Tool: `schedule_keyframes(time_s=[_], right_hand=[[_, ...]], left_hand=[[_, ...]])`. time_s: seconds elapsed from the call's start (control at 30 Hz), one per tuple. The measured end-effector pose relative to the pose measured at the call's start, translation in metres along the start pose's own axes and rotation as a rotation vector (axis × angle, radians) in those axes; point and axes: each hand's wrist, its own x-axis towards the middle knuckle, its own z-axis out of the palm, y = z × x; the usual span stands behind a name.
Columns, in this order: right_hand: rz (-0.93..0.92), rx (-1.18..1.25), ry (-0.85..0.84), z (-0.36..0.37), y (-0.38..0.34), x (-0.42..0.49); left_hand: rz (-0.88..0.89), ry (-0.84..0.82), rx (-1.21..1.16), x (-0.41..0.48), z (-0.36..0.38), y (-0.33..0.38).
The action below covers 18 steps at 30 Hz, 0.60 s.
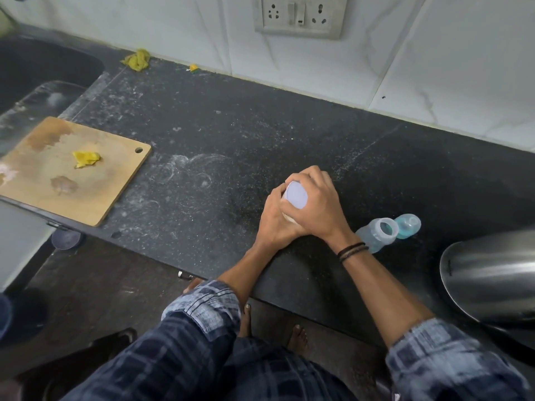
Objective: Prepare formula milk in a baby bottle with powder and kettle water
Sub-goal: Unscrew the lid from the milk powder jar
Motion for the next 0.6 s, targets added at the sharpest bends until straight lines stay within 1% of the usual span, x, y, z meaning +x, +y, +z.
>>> schedule_keyframes(time_s=[0.07,0.17,0.2,0.3,0.33,0.4,0.47,0.5,0.6], right_hand=[[-0.081,0.047,-0.095,-0.009,0.006,0.005],[-0.128,0.054,-0.179,-0.015,0.009,0.011],[-0.132,0.055,-0.192,-0.016,0.008,0.012],[-0.138,0.067,-0.221,-0.02,0.006,0.015],[-0.135,0.048,-0.232,-0.022,0.006,0.015],[-0.129,-0.077,-0.222,-0.023,0.004,0.013],[-0.067,-0.188,-0.172,-0.02,-0.003,0.005],[-0.003,-0.194,-0.144,-0.016,-0.009,0.0],[0.203,-0.105,-0.08,-0.002,-0.021,-0.01]], left_hand=[[0.013,-0.025,0.015,0.003,0.0,-0.005],[-0.04,-0.091,0.025,0.005,0.001,-0.015],[-0.055,-0.093,0.025,0.006,0.002,-0.017],[-0.022,-0.102,-0.025,0.009,0.002,-0.016],[-0.014,-0.105,-0.03,0.01,0.002,-0.016],[-0.033,-0.105,-0.042,0.01,0.004,-0.02],[-0.092,-0.103,-0.043,0.006,0.007,-0.028],[-0.107,-0.099,-0.024,0.004,0.008,-0.031],[-0.092,-0.108,0.034,0.003,0.007,-0.027]])
